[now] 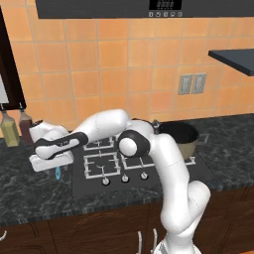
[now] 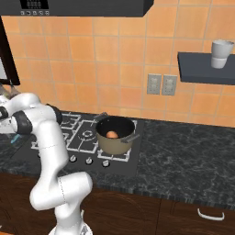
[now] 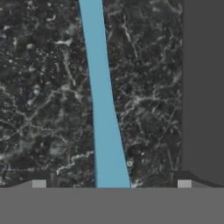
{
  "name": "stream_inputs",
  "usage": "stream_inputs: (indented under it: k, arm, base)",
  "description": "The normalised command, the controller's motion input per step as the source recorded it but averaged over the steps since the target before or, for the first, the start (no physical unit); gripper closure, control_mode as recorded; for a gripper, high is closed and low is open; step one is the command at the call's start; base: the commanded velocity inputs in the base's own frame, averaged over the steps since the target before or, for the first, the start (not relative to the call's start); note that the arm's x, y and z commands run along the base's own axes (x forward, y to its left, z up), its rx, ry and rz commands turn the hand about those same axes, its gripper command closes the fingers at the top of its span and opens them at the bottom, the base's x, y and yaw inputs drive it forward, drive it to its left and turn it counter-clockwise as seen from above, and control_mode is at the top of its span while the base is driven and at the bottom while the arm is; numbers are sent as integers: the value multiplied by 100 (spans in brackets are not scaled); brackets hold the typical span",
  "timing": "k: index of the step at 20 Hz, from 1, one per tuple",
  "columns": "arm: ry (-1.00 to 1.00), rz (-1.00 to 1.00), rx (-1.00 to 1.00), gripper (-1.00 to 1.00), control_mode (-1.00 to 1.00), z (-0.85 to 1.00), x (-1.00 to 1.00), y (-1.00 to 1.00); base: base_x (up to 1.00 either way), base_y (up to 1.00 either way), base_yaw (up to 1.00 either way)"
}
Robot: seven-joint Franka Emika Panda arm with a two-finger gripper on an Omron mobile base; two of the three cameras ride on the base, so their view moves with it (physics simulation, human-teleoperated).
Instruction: Put the garlic and onion in the pot. Retrieve the spatula and lightly stir the vegetables in the pot.
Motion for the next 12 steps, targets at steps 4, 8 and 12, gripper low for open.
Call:
stream_inputs:
  k: [4,8,12]
  arm:
    - [0,0,5,-100,-100,-44,0,0]
    - [0,0,5,100,-100,-37,-8,-1]
    - [-7,0,7,100,-100,-20,-23,-20]
  base:
    - [0,0,0]
    - [0,0,0]
    - [0,0,0]
